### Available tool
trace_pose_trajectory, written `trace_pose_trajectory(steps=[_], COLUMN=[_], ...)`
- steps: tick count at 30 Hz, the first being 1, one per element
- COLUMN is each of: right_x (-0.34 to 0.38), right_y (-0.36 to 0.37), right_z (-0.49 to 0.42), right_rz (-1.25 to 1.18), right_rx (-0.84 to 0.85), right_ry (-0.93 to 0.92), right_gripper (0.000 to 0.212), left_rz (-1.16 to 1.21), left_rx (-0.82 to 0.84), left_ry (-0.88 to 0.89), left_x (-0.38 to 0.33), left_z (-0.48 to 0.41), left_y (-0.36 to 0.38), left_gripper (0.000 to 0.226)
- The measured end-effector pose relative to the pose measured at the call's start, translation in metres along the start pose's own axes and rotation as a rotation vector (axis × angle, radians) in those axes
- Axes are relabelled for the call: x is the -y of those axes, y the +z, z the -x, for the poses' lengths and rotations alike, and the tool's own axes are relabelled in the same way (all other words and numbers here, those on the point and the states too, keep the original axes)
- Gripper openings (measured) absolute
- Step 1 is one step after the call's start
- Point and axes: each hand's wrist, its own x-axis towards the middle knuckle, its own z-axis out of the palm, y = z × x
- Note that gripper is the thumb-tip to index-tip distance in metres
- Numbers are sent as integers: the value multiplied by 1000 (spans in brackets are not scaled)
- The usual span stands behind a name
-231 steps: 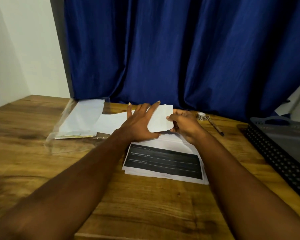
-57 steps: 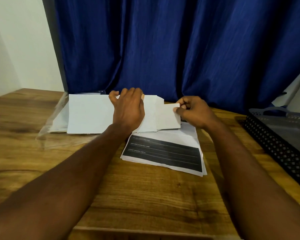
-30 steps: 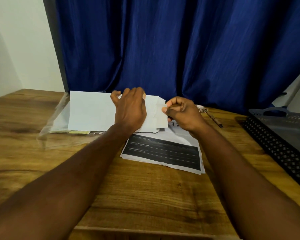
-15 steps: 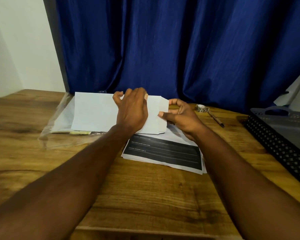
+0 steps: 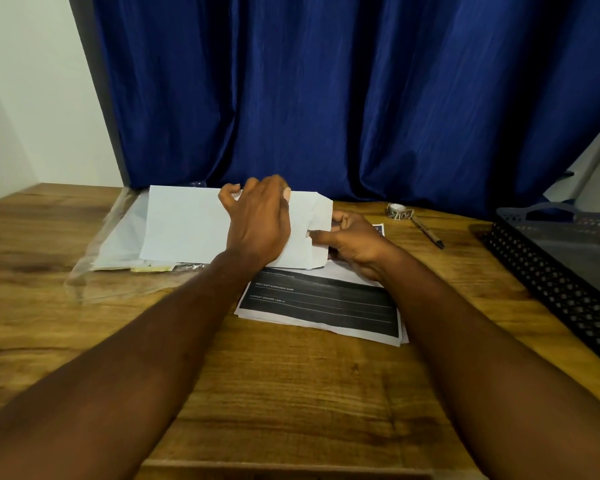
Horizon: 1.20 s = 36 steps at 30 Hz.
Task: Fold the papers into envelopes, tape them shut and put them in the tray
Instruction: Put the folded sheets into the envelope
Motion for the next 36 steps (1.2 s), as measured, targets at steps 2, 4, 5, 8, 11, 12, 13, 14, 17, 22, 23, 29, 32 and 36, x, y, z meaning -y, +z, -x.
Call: trace_pose_trajectory(steps=[2,4,5,8,11,12,13,14,17,22,23,29,32,36], right_x=[-1,-3,-5,-10,-14,-16,-18,-20,-17,-14,-15,-24,-32,-36], right_y=[-5,-7,-8,-11,-15,-17,-18,-19,-20,-27,-29,-37,-35,-32], right_z=[-2,-3,-4,-6,-11,-13,-14,-16,-17,-18,-18,-15,-17,-23], right_rz=[30,47,64,133,259,301,330,357,434,401,408,449,570,725], right_rx=[-29,-85,-110,-195,-271,-292,-309,-324,-340,-242,-211,-163,-209,-307], right_ry=[8,7,3,-15,-32,-41,-52,-66,-97,-12,-20,-142,-248,-324], right_gripper=[30,28,27,26,22,20,19,18,7,16,21,26,20,14], left_rz=[-5,-78,-115,-80,-13,-5,-2,-6,-42,-86,-85,-201,-242,-218], left_rx=[0,23,67,318,675,773,830,852,865,933,941,964,962,912], left_ry=[33,89,112,143,89,64,50,50,72,57,50,55,53,73], left_x=[1,4,6,12,13,12,11,9,7,5,4,-1,-4,-4], left_z=[0,0,1,4,12,13,13,13,12,14,14,15,14,12], left_y=[1,4,5,6,11,12,13,13,11,12,11,12,15,16], left_gripper=[28,39,49,65,61,59,58,56,55,64,66,76,69,60])
